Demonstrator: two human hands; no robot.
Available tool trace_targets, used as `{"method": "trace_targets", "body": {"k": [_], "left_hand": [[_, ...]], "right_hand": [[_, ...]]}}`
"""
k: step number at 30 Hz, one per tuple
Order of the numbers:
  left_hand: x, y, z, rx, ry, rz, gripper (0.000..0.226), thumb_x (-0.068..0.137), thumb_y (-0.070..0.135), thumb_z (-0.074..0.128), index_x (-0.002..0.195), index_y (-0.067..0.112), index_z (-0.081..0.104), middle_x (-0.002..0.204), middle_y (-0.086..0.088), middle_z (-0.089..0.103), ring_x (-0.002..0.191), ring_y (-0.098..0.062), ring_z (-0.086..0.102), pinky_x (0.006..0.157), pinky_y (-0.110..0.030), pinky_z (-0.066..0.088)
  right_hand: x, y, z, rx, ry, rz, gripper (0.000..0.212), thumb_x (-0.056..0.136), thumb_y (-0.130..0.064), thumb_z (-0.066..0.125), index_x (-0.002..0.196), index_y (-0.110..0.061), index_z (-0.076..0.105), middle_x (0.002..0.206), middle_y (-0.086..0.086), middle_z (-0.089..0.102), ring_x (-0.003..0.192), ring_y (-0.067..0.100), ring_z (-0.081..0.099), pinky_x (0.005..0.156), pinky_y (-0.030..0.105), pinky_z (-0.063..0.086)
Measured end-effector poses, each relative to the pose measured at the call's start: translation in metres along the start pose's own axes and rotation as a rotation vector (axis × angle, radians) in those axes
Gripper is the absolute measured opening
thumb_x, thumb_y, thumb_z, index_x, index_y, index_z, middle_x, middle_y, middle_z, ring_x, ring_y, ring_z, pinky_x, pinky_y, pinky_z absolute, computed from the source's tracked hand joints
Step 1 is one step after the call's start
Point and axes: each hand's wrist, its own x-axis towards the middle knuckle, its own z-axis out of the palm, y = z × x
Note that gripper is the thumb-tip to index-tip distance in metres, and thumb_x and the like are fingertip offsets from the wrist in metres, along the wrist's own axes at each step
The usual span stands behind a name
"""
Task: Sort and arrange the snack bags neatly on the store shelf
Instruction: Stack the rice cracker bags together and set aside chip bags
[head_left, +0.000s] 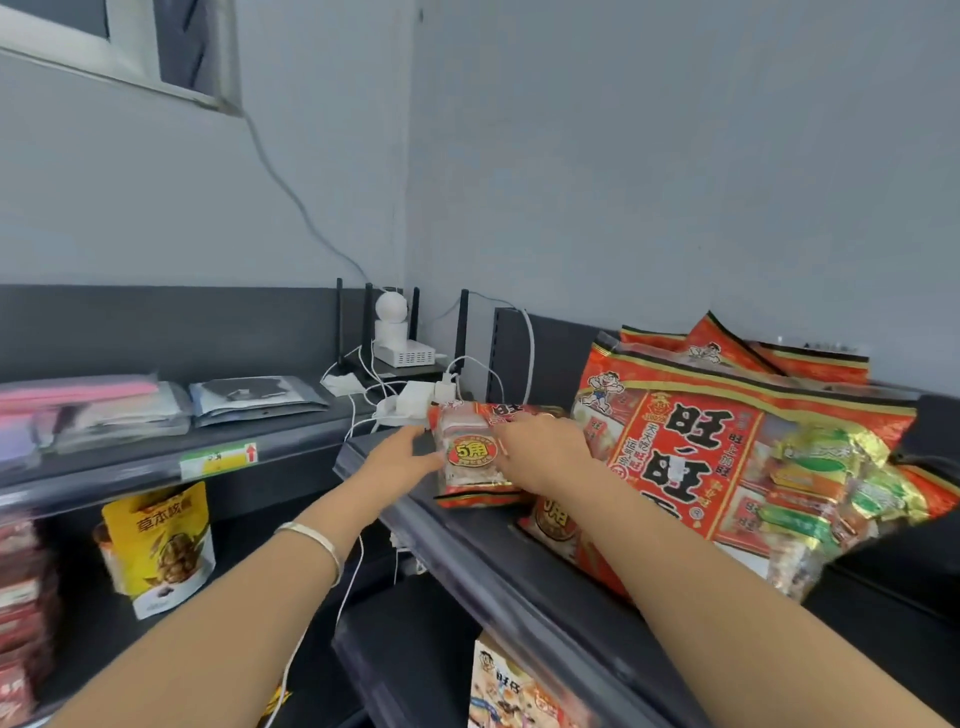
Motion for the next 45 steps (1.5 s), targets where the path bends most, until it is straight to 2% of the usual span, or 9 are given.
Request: {"method": "trace_targets", "body": {"k": [5,10,15,23,26,30,34,39,45], "left_hand": [[0.042,-0.002,0.009,-0.330,-0.149,-0.121,0.044,0.092,0.021,0.058,0.133,0.011,0.044,0.130,-0.004,0.054,0.116,-0.020,0.049,0.094,-0.027,0.036],[0.081,-0.009,0.023,-0.625,-0.259,-0.340,0.039,0.086,0.028,0.065,0.118,0.011,0.051,0.116,-0.013,0.064,0.106,-0.030,0.060,0.095,-0.042,0.048],[0.099,-0.004,0.030,-0.885,-0.306,-0.459,0.024,0.086,0.023,0.066,0.091,0.002,0.056,0.089,-0.018,0.067,0.081,-0.032,0.064,0.086,-0.045,0.052],[0.107,0.007,0.039,-0.976,-0.362,-0.411,0.036,0.081,0.016,0.072,0.111,0.003,0.057,0.072,-0.015,0.068,0.066,-0.029,0.064,0.052,-0.037,0.052],[0.110,0.003,0.039,-0.969,-0.250,-0.294,0.045,0.077,0.006,0.073,0.118,0.003,0.054,0.086,-0.017,0.067,0.069,-0.029,0.065,0.052,-0.034,0.055],[0.113,0.005,0.020,-0.920,-0.046,-0.051,0.074,0.062,0.003,0.081,0.123,0.016,0.042,0.112,-0.013,0.063,0.093,-0.033,0.065,0.079,-0.051,0.056],[0.109,0.004,-0.016,-0.795,0.108,0.108,0.073,0.065,0.007,0.081,0.123,0.025,0.040,0.111,-0.001,0.059,0.101,-0.026,0.061,0.088,-0.047,0.052],[0.101,-0.017,-0.054,-1.108,0.084,0.032,0.065,0.070,0.001,0.077,0.125,0.016,0.045,0.109,-0.011,0.065,0.084,-0.027,0.068,0.062,-0.036,0.057],[0.096,-0.048,-0.086,-1.244,0.015,-0.062,0.068,0.071,0.009,0.078,0.130,0.015,0.045,0.112,-0.017,0.066,0.086,-0.034,0.068,0.064,-0.041,0.056]], "right_hand": [[0.017,0.002,0.003,-0.049,-0.140,0.078,0.028,0.092,-0.014,0.043,0.115,-0.015,0.060,0.115,0.007,0.061,0.103,0.028,0.060,0.072,0.039,0.046],[0.032,0.003,0.004,-0.017,-0.309,0.148,0.036,0.093,-0.015,0.042,0.128,-0.015,0.053,0.126,0.007,0.059,0.111,0.027,0.058,0.089,0.041,0.051],[0.034,0.010,0.007,0.006,-0.358,0.144,0.040,0.093,-0.020,0.044,0.132,-0.016,0.049,0.127,0.007,0.059,0.112,0.026,0.056,0.087,0.037,0.049],[0.028,0.016,0.004,0.068,-0.337,0.167,0.043,0.093,-0.018,0.045,0.136,-0.015,0.048,0.128,0.008,0.059,0.114,0.027,0.056,0.093,0.040,0.049],[0.029,0.018,0.004,0.136,-0.302,0.189,0.041,0.096,-0.016,0.044,0.137,-0.015,0.050,0.129,0.008,0.059,0.117,0.028,0.055,0.096,0.039,0.047],[0.038,0.022,0.007,0.293,-0.227,0.283,0.040,0.100,-0.022,0.043,0.138,-0.009,0.045,0.137,0.011,0.051,0.123,0.028,0.050,0.102,0.037,0.043],[0.049,0.015,0.014,0.605,-0.100,0.424,0.051,0.099,-0.037,0.045,0.142,-0.011,0.035,0.140,0.014,0.044,0.123,0.030,0.049,0.105,0.043,0.042],[0.065,-0.006,0.010,0.873,0.069,0.561,0.069,0.096,-0.051,0.045,0.148,-0.013,0.020,0.145,0.014,0.040,0.127,0.031,0.048,0.105,0.046,0.042],[0.079,-0.031,-0.014,0.999,0.166,0.684,0.080,0.093,-0.056,0.046,0.153,-0.016,0.011,0.147,0.010,0.042,0.125,0.031,0.051,0.103,0.048,0.043]]}}
